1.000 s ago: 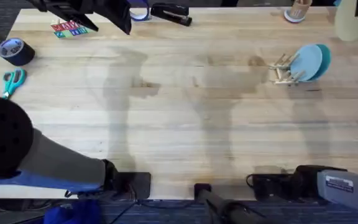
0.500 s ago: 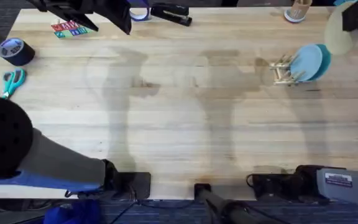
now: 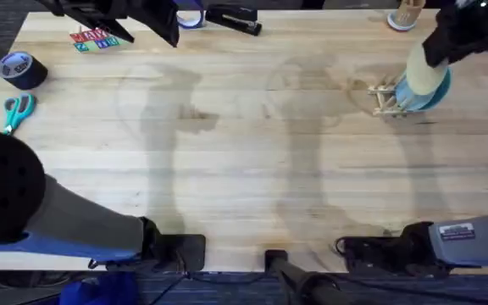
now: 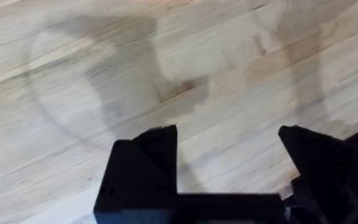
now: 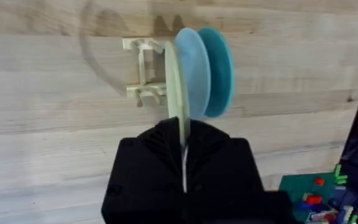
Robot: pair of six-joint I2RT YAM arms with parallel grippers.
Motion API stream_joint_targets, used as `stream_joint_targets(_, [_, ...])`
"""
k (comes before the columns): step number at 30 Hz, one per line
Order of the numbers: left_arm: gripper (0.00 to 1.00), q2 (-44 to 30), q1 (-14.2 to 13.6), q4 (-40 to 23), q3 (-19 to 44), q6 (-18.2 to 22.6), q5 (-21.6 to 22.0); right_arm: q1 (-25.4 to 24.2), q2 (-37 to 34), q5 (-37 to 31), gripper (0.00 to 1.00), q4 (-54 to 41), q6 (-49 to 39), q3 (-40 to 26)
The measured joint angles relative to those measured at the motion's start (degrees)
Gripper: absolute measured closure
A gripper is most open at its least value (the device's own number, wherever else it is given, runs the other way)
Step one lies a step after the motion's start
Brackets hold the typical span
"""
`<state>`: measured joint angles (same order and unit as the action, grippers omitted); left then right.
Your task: Pick up the plates from the table one by one and place each into a slot on the dish rack.
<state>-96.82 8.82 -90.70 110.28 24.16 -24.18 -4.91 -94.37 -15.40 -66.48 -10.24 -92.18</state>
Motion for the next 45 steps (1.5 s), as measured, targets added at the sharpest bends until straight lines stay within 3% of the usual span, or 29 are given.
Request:
stream_joint_targets(26, [0.008, 0.0, 0.0, 0.0, 0.0, 0.0, 0.0, -1.6, -10.4, 0.4, 0.966, 0.9, 0.7, 0.0])
stream_joint_targets(32, [0.008, 0.0, 0.0, 0.0, 0.0, 0.0, 0.0, -1.6, -10.4, 0.4, 0.815, 0.9, 0.8, 0.0])
stream_joint_targets(45, [0.008, 0.0, 0.0, 0.0, 0.0, 0.0, 0.0, -1.6, -9.7, 0.4, 0.800, 0.9, 0.8, 0.1])
